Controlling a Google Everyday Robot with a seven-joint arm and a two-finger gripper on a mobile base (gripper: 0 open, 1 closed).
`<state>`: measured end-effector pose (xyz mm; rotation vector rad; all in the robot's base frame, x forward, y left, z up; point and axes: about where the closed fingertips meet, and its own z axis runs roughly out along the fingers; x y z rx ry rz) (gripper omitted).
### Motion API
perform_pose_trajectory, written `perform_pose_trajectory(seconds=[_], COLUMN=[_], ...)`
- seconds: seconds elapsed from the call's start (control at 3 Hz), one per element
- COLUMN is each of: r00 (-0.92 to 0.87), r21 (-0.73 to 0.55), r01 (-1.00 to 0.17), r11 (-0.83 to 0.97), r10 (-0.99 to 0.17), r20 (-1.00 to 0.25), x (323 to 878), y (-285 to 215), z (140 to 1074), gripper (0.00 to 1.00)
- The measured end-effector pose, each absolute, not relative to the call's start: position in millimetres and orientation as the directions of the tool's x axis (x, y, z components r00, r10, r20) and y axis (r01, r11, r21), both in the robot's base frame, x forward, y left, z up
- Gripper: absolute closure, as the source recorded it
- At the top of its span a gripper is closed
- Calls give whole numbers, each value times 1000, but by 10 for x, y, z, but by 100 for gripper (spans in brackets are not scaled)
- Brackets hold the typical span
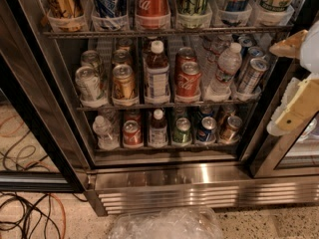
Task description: Pick green can from top shelf of fridge
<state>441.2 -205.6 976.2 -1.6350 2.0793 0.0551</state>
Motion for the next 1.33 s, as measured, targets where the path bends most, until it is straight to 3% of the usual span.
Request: perform_pose_trajectory(seconds=[0.67,1.33], r00=[-39,-43], r21=[-234,-238], r01=[-941,-934], r11=[246,267], r10=[-762,-744], r20=[-646,-667], x=[4385,4399], y=[-1610,-1553], z=[9975,9988], gripper=[0,0])
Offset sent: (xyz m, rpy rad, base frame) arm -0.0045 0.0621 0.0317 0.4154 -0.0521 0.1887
